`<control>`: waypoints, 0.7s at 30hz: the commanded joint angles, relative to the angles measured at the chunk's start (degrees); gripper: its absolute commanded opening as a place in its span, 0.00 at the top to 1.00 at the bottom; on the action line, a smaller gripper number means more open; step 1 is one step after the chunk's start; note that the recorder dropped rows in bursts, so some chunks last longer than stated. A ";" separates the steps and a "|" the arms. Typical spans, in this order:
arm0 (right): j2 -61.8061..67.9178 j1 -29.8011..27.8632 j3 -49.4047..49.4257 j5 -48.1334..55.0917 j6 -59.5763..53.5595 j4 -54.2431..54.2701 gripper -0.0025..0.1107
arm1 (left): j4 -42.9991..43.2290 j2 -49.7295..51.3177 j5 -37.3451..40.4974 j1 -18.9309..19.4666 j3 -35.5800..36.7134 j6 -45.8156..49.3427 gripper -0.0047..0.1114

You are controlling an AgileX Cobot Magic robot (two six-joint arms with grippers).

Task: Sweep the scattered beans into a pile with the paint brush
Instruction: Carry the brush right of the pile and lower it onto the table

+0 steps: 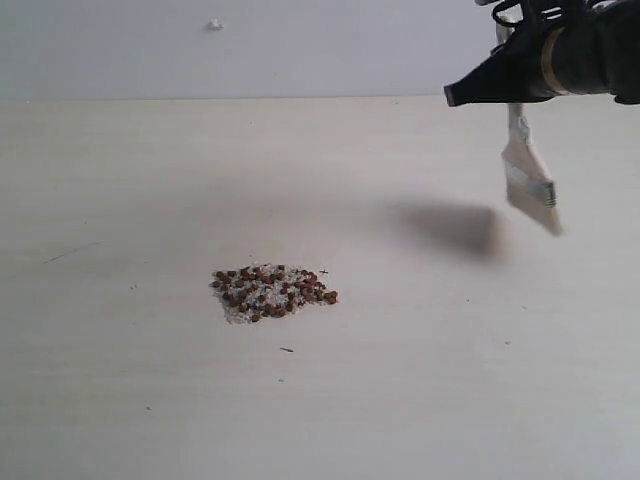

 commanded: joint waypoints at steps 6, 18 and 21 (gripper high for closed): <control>0.00 -0.12 -0.40 22.31 -59.03 16.86 0.98 | -0.37 -0.25 -0.25 -0.34 -0.02 -0.42 0.96; 0.89 -0.12 -10.35 36.64 -91.58 87.06 0.98 | -0.37 -0.25 -0.25 -0.34 -0.02 -0.42 0.96; 0.89 -0.12 -13.78 45.31 -103.32 108.22 0.98 | -0.37 -0.25 -0.25 -0.34 -0.02 -0.42 0.96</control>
